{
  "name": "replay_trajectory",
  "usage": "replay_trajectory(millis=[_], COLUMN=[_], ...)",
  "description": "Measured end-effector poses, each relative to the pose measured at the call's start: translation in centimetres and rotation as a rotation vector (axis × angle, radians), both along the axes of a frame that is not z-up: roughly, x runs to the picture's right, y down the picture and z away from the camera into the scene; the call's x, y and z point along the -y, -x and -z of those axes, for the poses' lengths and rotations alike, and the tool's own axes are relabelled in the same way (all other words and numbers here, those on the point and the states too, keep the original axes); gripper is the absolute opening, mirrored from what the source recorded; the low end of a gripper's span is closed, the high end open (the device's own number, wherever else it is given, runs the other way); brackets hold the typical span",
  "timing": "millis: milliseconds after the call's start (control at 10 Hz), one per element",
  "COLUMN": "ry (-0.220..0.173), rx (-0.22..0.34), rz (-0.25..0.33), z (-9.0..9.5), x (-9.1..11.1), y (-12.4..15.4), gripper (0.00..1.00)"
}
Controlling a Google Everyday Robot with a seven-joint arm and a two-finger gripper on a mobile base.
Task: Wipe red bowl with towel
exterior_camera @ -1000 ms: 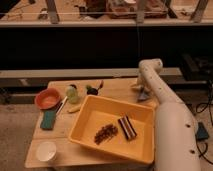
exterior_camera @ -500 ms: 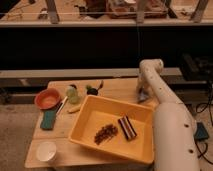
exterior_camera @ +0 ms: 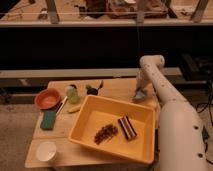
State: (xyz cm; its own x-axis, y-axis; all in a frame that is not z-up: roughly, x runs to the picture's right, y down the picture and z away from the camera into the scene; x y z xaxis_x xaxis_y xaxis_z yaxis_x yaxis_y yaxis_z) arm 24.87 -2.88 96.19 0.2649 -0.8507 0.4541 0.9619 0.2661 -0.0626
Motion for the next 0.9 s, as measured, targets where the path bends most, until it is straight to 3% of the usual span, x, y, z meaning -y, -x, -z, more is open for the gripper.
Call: replay_trajectory(millis=[200, 500, 700, 800, 900], ry=[-0.02, -0.058, -0.088, -0.096, -0.101], rx=[0.058, 0.199, 0.338, 0.414, 0.453], rz=[0.002, 0.007, -0.007, -0.009, -0.01], z=[3.8, 10.5, 15.4, 17.1, 18.1], x=[2.3, 5.7, 7.4, 7.5, 7.5], y=[0.9, 3.8, 7.4, 9.3, 10.1], gripper=[0.0, 0.0, 0.0, 0.0, 0.0])
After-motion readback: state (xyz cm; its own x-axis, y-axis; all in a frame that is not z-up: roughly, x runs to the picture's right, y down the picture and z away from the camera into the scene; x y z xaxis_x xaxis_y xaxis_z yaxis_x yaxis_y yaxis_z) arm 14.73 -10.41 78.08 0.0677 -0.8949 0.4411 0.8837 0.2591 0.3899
